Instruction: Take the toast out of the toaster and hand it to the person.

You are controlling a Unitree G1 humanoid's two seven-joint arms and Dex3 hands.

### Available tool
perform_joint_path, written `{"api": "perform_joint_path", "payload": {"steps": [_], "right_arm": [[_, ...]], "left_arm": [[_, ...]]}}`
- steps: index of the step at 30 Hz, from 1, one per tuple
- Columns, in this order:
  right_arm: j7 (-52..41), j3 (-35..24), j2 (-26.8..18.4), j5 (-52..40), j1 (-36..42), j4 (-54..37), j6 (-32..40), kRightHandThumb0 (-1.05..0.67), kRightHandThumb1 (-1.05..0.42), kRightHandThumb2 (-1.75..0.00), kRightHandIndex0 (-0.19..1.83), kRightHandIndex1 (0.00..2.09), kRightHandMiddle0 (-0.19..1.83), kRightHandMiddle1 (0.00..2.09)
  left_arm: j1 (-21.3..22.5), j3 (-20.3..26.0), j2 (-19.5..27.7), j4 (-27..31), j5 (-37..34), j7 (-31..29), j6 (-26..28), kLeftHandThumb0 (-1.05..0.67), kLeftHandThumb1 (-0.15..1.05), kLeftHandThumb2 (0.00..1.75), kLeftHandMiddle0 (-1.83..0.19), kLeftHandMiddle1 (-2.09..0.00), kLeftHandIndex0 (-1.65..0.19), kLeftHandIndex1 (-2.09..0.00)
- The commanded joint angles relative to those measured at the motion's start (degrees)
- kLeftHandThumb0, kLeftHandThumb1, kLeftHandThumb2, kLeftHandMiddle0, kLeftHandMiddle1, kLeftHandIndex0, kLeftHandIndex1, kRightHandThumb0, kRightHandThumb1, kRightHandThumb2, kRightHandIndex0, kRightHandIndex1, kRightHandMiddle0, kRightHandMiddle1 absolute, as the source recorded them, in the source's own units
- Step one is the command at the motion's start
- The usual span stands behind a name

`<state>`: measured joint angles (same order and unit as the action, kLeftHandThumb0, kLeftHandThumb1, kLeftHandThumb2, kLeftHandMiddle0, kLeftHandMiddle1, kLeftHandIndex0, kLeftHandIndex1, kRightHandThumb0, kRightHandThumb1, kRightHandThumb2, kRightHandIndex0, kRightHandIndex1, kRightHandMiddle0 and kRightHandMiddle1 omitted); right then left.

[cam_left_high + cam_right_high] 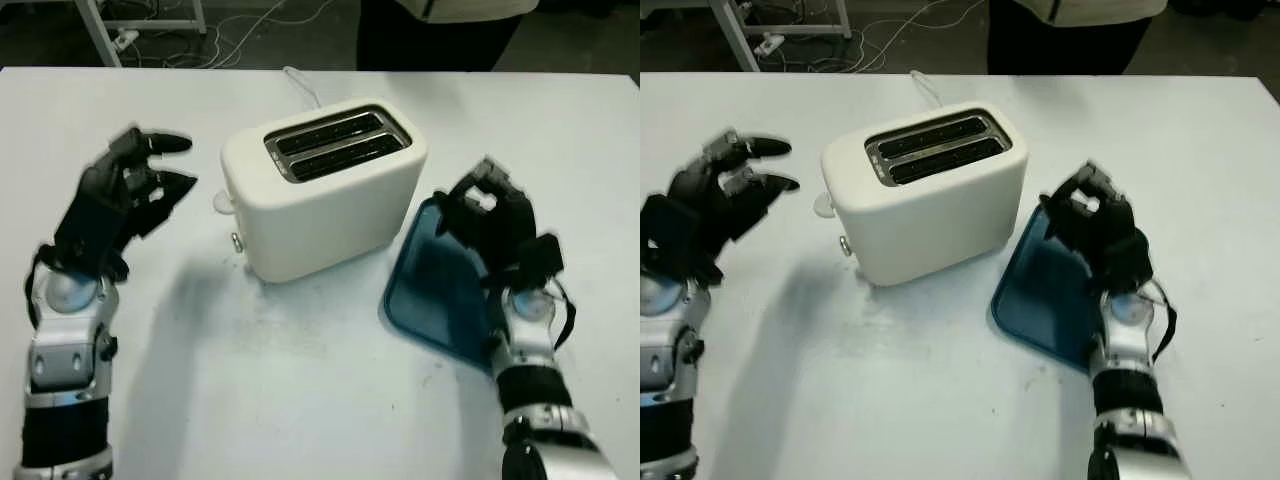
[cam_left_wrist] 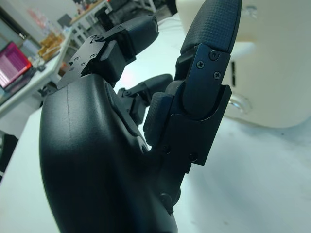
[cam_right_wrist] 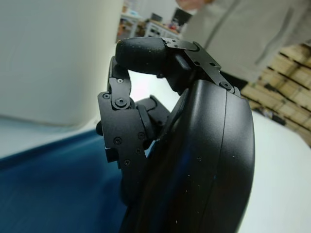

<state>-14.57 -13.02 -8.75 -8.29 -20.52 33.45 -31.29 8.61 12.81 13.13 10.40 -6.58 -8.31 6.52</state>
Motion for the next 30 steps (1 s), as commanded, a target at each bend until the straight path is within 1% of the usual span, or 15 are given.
{"api": "perform_joint_path", "payload": {"steps": [1,2,4,5,6,9,10,13,16,21,24,28,30], "right_arm": [[-0.97,-0.07,2.33,-2.53,3.27,0.49,-1.7,-0.6,-0.92,-0.15,0.93,1.75,0.79,1.56],[-2.17,-0.02,3.3,-4.7,4.18,-1.37,-0.68,-0.59,-0.92,-0.13,0.92,1.75,0.78,1.53],[-0.28,0.98,5.0,-4.85,6.83,-7.44,1.37,-0.52,-0.92,-0.12,0.93,1.75,0.63,1.47],[1.22,1.58,5.7,-4.77,8.46,-11.36,4.03,-0.51,-0.92,-0.12,0.94,1.75,0.67,1.43],[2.47,2.07,6.16,-4.54,9.86,-14.56,6.39,-0.51,-0.92,-0.14,0.95,1.75,0.74,1.46],[5.01,3.08,7.13,-3.95,12.91,-20.53,11.21,-0.5,-0.92,-0.17,0.95,1.75,0.82,1.56],[5.84,3.28,7.48,-3.76,13.64,-21.78,12.38,-0.5,-0.92,-0.17,0.95,1.75,0.83,1.55],[7.85,3.54,8.52,-4.54,15.22,-25.04,15.98,-0.52,-0.92,-0.2,0.93,1.73,0.88,1.42],[8.19,3.2,8.81,-5.76,15.77,-26.52,17.64,-0.53,-0.92,-0.22,0.95,1.64,0.92,1.27],[9.29,2.84,7.99,-4.1,15.37,-26.69,18.07,-0.59,-0.92,-0.22,1.0,1.5,0.99,1.07],[8.66,3.19,7.86,-4.11,15.33,-26.91,17.84,-0.56,-0.92,-0.22,1.0,1.49,1.01,1.03],[8.01,3.67,7.85,-5.06,15.85,-29.14,19.62,-0.57,-0.92,-0.22,0.98,1.51,1.01,0.99],[7.48,3.82,7.66,-4.89,15.85,-29.43,18.8,-0.56,-0.92,-0.23,0.96,1.54,1.0,0.92]], "left_arm": [[-2.49,0.75,-1.61,-1.11,-0.31,1.25,-3.37,-0.9,0.92,0.02,-0.55,-0.96,-0.52,-0.77],[-3.42,0.61,-2.4,-0.95,-0.05,1.99,-3.86,-0.9,0.92,0.02,-0.55,-0.95,-0.52,-0.77],[-5.24,-0.15,-3.89,-1.73,1.62,3.79,-6.81,-0.89,0.92,0.03,-0.56,-0.95,-0.53,-0.76],[-6.09,-0.61,-4.63,-2.3,2.43,4.63,-8.42,-0.89,0.92,0.04,-0.54,-0.95,-0.51,-0.77],[-6.79,-1.04,-5.31,-2.73,3.13,5.38,-9.7,-0.87,0.92,0.05,-0.52,-0.97,-0.49,-0.78],[-8.75,-2.65,-7.68,-3.67,4.11,6.87,-13.65,-0.85,0.92,0.05,-0.44,-1.02,-0.41,-0.85],[-9.5,-3.45,-8.94,-3.16,4.36,7.72,-14.17,-0.85,0.92,0.05,-0.41,-1.03,-0.39,-0.87],[-10.93,-5.29,-11.92,-3.01,4.06,8.69,-16.71,-0.8,0.9,0.03,-0.34,-1.08,-0.33,-0.91],[-10.9,-5.95,-13.27,-5.03,4.58,9.27,-20.46,-0.82,0.91,0.03,-0.31,-1.1,-0.3,-0.93],[-9.97,-5.51,-13.47,-6.89,2.87,8.6,-22.27,-0.81,0.91,0.03,-0.29,-1.1,-0.29,-0.93],[-10.2,-5.55,-13.65,-7.13,2.76,8.65,-22.62,-0.8,0.92,0.03,-0.3,-1.1,-0.29,-0.93],[-10.71,-5.94,-13.91,-6.77,1.55,7.76,-23.35,-0.81,0.92,0.03,-0.3,-1.06,-0.3,-0.9],[-10.86,-6.09,-14.08,-6.77,1.55,7.78,-23.91,-0.81,0.92,0.03,-0.3,-1.06,-0.3,-0.89]]}}
